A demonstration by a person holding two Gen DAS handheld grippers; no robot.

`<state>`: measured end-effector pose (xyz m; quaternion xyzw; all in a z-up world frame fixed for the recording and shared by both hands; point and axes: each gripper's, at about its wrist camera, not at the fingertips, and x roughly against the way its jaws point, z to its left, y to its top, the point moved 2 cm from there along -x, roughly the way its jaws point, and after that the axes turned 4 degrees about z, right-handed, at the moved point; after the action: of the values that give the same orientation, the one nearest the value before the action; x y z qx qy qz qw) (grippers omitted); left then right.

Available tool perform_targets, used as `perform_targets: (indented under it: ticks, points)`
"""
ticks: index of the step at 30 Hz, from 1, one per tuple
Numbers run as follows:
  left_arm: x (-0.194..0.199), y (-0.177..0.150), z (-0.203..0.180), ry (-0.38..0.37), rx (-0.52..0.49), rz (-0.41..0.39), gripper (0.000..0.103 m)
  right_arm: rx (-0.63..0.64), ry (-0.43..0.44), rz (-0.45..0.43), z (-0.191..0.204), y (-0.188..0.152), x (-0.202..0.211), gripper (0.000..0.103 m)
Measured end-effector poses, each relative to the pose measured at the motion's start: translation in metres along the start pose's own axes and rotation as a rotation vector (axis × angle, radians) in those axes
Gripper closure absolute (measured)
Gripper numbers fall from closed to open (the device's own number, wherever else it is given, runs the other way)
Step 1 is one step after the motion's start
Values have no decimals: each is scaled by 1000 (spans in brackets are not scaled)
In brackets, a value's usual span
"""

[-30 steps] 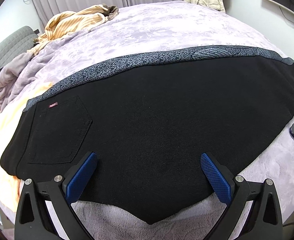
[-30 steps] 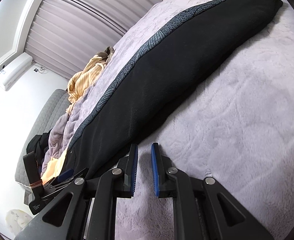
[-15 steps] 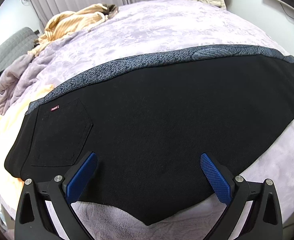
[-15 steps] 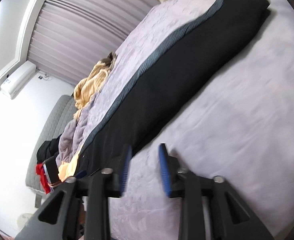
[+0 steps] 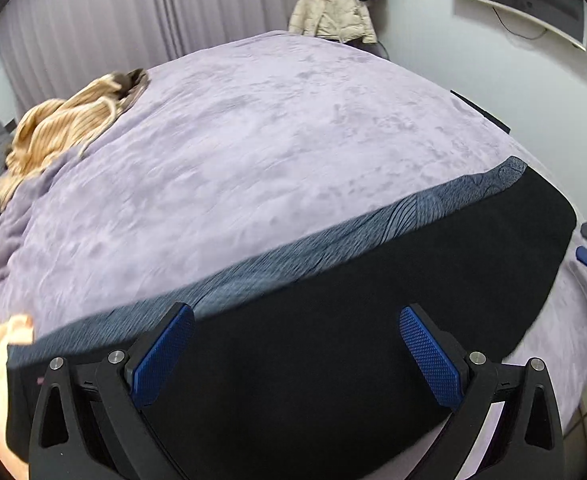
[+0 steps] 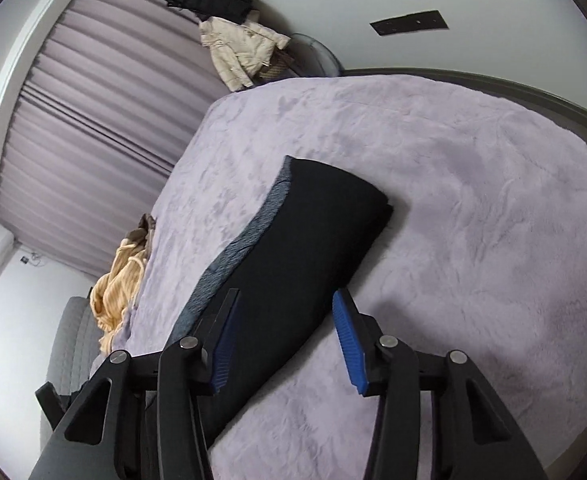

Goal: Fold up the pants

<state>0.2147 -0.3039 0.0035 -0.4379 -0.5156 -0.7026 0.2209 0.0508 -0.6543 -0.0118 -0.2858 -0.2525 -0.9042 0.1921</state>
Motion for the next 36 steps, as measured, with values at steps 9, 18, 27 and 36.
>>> perform_targets:
  ticks: [9,18,27,36]
  points:
    - [-87,43,-9,66,74,98,0,-59,47,25,-32,7,-41,84]
    - [-79,62,-32,44,45,55,0,19,65,-29,-35,1,-43,84]
    - [-100,61,-25,102,70,103,0,59,81,-67,-35,-5,-38,84]
    - [-20,10,-27,17,-38,-1,0,61,93,-82,-35,-3,-40,84]
